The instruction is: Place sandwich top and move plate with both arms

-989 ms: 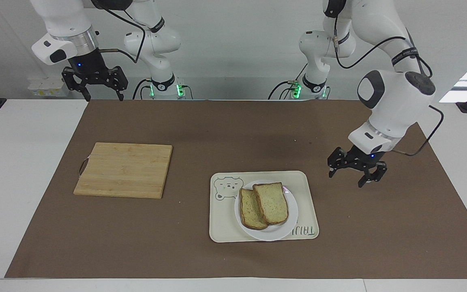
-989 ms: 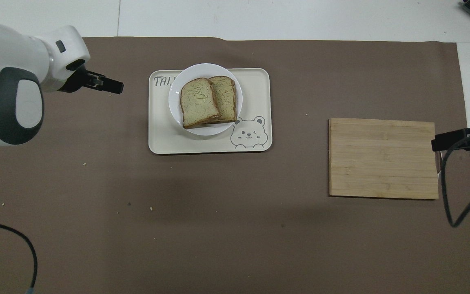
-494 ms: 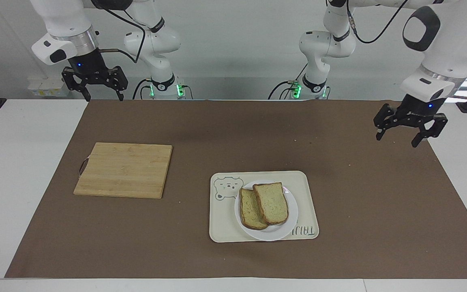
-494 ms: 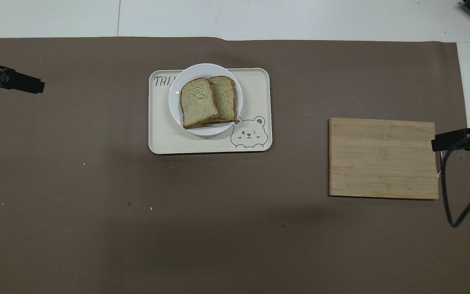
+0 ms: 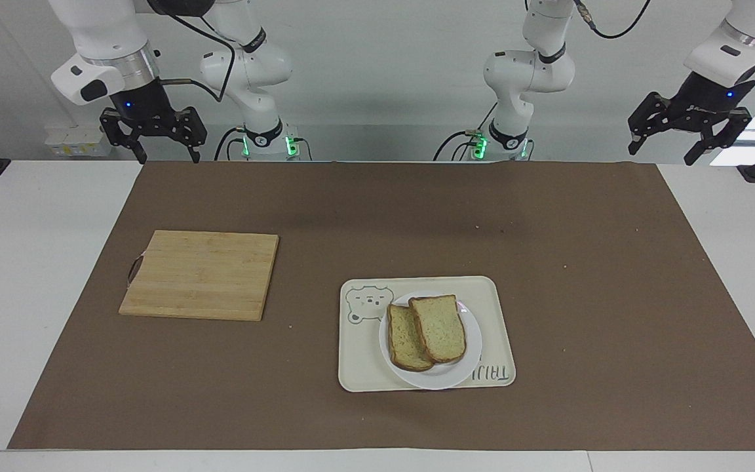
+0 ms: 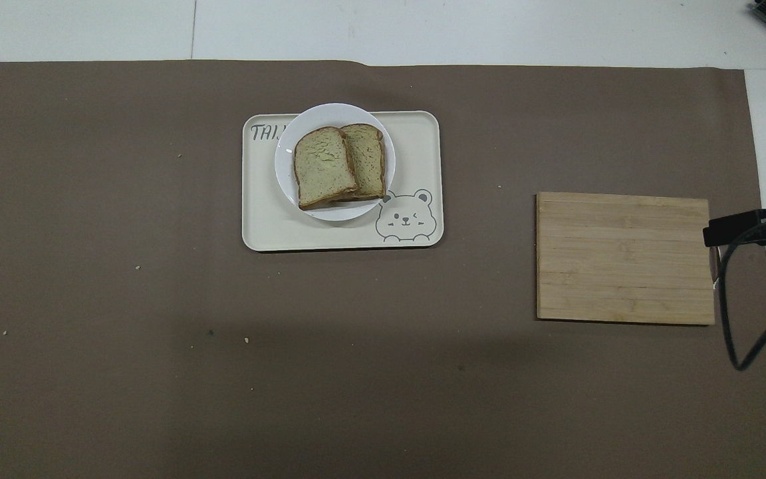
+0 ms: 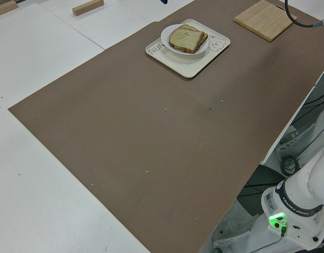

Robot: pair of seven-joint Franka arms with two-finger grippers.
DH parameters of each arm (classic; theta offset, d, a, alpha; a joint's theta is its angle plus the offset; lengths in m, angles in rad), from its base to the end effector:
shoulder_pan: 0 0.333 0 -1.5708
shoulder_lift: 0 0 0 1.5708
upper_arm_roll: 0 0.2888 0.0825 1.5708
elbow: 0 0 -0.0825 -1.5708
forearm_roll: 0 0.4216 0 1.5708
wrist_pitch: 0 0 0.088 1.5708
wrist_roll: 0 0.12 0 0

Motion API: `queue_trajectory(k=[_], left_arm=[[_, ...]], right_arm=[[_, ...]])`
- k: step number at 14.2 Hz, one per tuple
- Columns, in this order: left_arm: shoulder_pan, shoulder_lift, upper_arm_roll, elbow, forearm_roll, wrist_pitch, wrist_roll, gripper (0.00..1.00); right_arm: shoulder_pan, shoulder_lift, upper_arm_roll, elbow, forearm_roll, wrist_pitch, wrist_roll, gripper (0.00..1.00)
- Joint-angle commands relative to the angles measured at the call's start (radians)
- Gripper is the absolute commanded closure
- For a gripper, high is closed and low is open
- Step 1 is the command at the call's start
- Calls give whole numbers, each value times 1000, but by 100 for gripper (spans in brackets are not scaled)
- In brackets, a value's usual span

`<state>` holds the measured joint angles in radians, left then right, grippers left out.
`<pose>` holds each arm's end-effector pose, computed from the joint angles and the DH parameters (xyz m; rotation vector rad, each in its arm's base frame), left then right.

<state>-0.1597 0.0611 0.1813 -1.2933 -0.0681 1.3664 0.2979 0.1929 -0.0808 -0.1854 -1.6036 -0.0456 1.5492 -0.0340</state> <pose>0.5832 -0.0005 0.6692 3.0560 -0.4477 0.0333 0.5677 -0.0051 0.6117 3.1097 0.0627 0.0383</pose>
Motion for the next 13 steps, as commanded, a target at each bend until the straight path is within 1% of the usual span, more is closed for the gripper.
queue_trajectory(k=[1, 2, 4, 6, 8, 10, 12, 13], left_arm=[[5, -53, 9, -15, 19, -46, 1, 0], [6, -59, 12, -33, 19, -40, -5, 0], [6, -60, 17, -35, 18, -32, -5, 0], [5, -56, 12, -35, 19, 3, -6, 0], [5, -50, 4, -34, 22, -10, -8, 0], [8, -63, 7, -34, 21, -41, -13, 0], [11, -69, 1, -34, 21, -46, -19, 0], [43, -81, -5, -38, 21, -52, -19, 0]], right_arm=[[-15, -2, 6, 7, 3, -12, -27, 0], [-15, -2, 7, 5, 3, -12, -27, 0], [-15, -2, 6, 5, 3, -12, -27, 0], [-15, -2, 6, 5, 3, -12, -27, 0], [-15, -2, 7, 5, 3, -12, -27, 0], [-15, -2, 7, 5, 3, -12, -27, 0], [-15, -2, 7, 7, 3, -12, -27, 0], [-15, -2, 7, 7, 3, -12, -27, 0]])
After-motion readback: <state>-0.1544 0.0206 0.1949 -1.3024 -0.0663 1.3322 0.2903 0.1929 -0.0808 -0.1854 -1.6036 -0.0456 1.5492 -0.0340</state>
